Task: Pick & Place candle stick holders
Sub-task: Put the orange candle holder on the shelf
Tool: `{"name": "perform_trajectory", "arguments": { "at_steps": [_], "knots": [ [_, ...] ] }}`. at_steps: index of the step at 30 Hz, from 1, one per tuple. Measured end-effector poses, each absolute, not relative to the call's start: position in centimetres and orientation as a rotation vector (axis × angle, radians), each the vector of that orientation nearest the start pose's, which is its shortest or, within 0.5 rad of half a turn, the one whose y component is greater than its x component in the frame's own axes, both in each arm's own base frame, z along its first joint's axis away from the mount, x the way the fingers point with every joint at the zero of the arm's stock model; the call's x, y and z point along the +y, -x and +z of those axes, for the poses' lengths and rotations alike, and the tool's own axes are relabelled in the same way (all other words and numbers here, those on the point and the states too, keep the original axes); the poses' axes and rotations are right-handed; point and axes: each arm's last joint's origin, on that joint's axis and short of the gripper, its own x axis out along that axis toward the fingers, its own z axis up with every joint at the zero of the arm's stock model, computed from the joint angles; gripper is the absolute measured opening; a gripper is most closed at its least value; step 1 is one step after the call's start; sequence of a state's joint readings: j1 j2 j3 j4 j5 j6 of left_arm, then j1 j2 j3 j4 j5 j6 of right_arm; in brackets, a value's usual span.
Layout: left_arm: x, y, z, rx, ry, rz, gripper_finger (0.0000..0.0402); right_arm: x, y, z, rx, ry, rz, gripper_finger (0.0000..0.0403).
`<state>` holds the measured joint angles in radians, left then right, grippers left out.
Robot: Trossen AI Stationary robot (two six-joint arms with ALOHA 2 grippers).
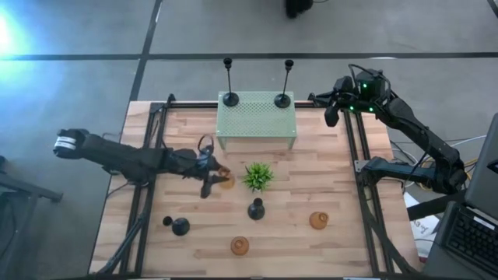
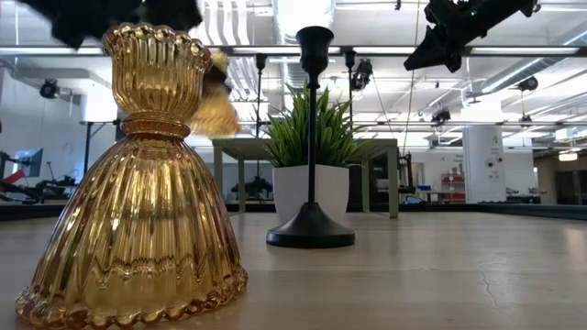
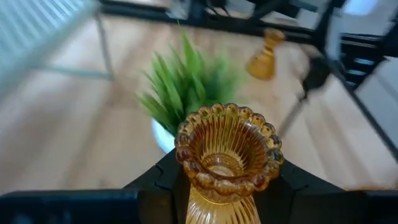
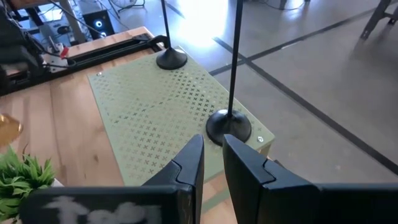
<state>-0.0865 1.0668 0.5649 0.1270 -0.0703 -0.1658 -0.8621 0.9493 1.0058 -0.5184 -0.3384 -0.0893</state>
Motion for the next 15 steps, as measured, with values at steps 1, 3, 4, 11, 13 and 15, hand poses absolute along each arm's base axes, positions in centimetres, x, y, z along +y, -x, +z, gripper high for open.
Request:
{"name": "perform_trajectory", "arguments": {
  "at_steps": [1,3,4,11,13,15],
  "knots": [
    [-1.6,-22.8,24.4,0.376,0.112,0.037,0.0134,-14.0,-13.3,35.0,0.407,-0.177,-0.496,0.0052],
    [-1.4,-23.4,26.3,0.358,0.073,0.073,0.0134,-14.0,-13.3,35.0,0.407,-0.177,-0.495,0.0052],
    [-1.2,-23.8,27.2,0.345,0.059,0.087,0.0134,-14.0,-13.3,34.9,0.408,-0.178,-0.496,0.0052],
    [1.3,-27.2,30.1,0.314,0.001,0.202,0.0134,-14.0,-13.3,34.9,0.408,-0.178,-0.495,0.0052],
    [2.4,-28.2,30.6,0.312,-0.017,0.245,0.0134,-14.0,-13.3,34.9,0.408,-0.178,-0.495,0.0052],
    [3.7,-29.1,31.1,0.308,-0.028,0.286,0.0134,-14.0,-13.3,34.9,0.409,-0.178,-0.496,0.0052]
  ]
}}
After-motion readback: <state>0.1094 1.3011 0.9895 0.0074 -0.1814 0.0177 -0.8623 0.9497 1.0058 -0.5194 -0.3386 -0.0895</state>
